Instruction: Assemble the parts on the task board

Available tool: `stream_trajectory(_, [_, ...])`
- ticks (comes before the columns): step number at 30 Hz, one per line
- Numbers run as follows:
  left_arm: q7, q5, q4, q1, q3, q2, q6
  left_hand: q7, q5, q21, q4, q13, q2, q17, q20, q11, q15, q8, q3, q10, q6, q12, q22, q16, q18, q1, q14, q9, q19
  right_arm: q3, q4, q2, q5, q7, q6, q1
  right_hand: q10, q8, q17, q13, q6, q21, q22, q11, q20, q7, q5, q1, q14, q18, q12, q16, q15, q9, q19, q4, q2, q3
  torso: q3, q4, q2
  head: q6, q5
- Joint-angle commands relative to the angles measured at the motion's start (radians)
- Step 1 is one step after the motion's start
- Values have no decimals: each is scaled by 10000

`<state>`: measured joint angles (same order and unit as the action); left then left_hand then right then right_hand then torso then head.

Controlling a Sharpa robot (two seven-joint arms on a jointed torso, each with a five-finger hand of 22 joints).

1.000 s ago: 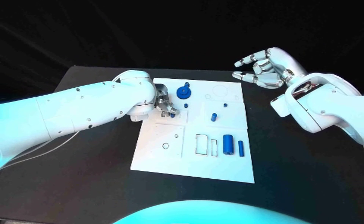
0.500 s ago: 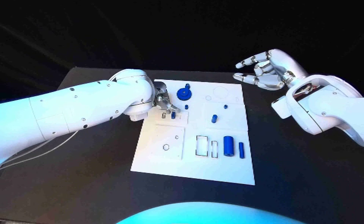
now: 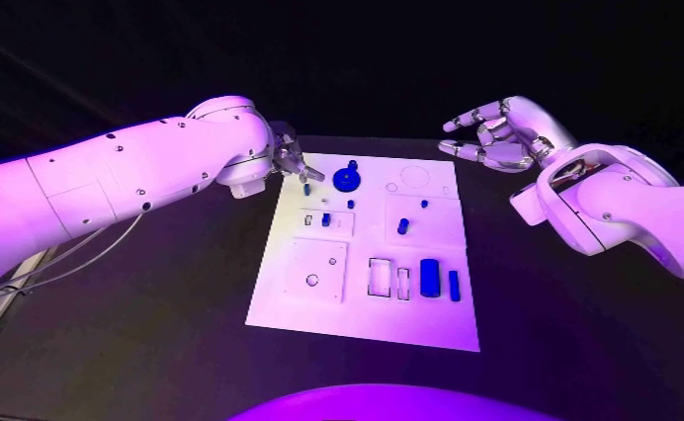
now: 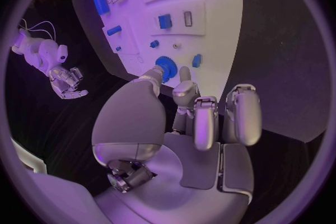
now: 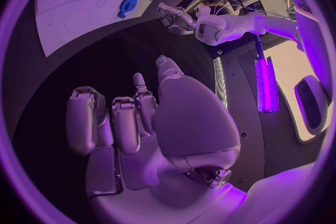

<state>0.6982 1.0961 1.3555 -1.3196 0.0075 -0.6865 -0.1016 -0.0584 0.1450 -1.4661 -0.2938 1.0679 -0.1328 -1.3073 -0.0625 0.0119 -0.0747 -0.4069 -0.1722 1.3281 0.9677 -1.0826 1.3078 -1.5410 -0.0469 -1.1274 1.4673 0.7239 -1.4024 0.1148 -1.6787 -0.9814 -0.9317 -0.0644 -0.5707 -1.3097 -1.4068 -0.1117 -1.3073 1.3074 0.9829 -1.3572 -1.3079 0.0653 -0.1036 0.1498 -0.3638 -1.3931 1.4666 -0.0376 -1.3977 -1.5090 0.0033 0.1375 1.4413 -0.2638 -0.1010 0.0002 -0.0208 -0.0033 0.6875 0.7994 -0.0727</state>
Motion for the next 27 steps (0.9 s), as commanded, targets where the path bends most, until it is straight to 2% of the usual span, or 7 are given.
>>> stream_trajectory(1, [26,102,-397,-57,4,237,-360,-37,1,45,8,-2,12,-2222,-21,-25,89,38,78,-36,6,43,516,30,-59,-121,905,-49,81,1,4,14,-96,-35,118,8,38,-57,-1639,740,54,41,-1269,10,8,-12,5,92,764,-174,43,40,-91,-10,-73,-3,3,-50,14,-18,16,-25,-37])
stream_trajectory(10, [81,291,-1498,-97,-5,857,-827,-37,-2,39,5,-3,20,-2234,-23,-27,92,45,97,-36,35,40,529,20,-56,-114,909,-76,70,1,13,28,-97,-22,128,9,37,-58,-1629,740,55,52,-1263,9,8,-12,0,91,762,-177,42,47,-91,-11,-80,-2,6,-49,6,1,8,-11,-64])
stream_trajectory(15, [88,367,-2024,-96,-48,1140,-1140,-39,-5,41,4,-12,13,-2226,-25,-30,94,55,119,-42,47,45,528,26,-56,-108,907,-98,70,1,14,38,-98,-21,133,9,37,-58,-1629,740,55,52,-1263,9,8,-12,0,91,762,-177,42,47,-91,-11,-80,-2,6,-49,12,-15,11,-19,-94])
stream_trajectory(27, [12,393,-2649,-73,-175,1517,-1465,-41,-6,48,7,-22,14,-2220,-27,-32,97,65,132,-50,53,53,515,31,-59,-110,905,-116,81,1,27,62,-101,-25,145,10,37,-58,-1629,740,55,52,-1263,9,8,-12,0,91,762,-177,42,47,-91,-11,-80,-2,6,-49,9,-6,2,10,-91])
